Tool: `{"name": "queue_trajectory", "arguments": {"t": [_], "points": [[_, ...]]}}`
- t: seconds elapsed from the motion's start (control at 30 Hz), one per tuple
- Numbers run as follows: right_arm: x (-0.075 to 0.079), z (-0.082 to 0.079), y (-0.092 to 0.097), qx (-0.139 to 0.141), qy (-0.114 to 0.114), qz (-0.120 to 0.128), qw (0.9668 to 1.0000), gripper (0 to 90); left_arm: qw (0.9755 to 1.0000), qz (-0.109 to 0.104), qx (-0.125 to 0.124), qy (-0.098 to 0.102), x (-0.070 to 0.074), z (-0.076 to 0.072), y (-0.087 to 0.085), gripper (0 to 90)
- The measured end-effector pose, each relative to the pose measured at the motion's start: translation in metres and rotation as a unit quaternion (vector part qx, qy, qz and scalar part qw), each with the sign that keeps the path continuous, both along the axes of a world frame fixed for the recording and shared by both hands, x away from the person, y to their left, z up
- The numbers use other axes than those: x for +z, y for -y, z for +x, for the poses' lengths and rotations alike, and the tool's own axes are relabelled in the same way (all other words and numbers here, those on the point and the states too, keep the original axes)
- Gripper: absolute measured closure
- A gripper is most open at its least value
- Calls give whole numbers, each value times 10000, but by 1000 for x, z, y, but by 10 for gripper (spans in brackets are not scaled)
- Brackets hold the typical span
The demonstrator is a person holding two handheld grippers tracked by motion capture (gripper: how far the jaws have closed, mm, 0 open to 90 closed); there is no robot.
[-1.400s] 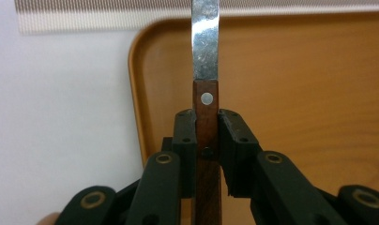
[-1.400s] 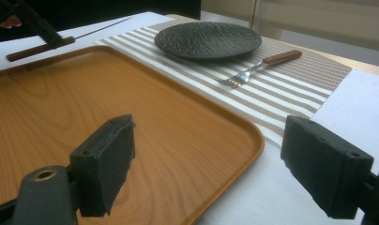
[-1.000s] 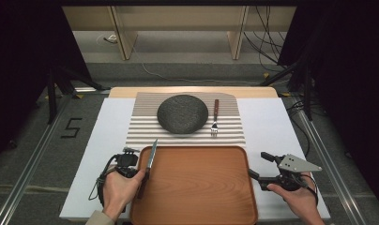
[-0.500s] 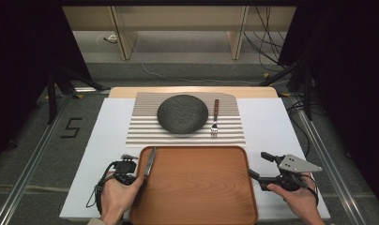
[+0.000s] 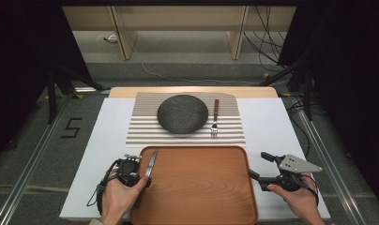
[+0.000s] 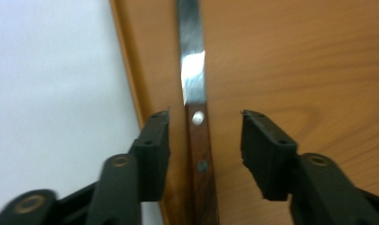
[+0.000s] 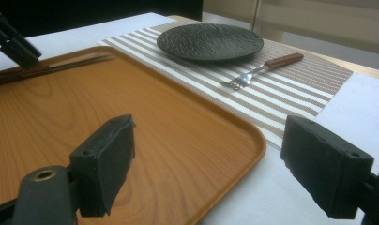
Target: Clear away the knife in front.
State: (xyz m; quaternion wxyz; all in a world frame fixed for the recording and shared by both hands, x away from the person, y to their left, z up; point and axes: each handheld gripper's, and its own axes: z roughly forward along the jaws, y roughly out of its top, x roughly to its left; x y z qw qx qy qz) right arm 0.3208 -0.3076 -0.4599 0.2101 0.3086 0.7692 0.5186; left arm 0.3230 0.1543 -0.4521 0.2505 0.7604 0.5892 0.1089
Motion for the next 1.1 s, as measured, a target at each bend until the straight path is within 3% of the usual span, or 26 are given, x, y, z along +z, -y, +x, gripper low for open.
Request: {"name": "queue_trajectory", "arguments": {"t": [0.07,0.13,0.27,0.3,0.43,0.63,0.77,0.87,1.1], "points": [[0,0,0,-1,0,-7,10000,188,9998,58,-132,140,0,2,1,484],[0,0,0,4,-9,-13,10000,188,9994,107,-234,213,0,4,4,604],[0,0,0,-5,2,-12,10000,188,9979,214,-605,-124,-4,6,11,877],[0,0,0,-9,-9,-22,10000,188,9973,250,-677,-159,-5,5,12,897],[-1,0,0,-24,-20,-17,10000,188,9960,258,-763,-379,-10,6,17,900],[-1,0,0,-12,-33,-20,10000,187,9959,269,-734,-460,-13,8,17,900],[-1,0,0,-19,-36,-15,10000,187,9965,255,-618,-499,-14,9,16,900],[-1,0,0,-11,-36,-27,10000,187,9976,41,-436,-530,-15,11,14,900],[0,0,0,-18,-23,-25,10000,187,9979,119,-297,-558,-14,11,10,900]]}}
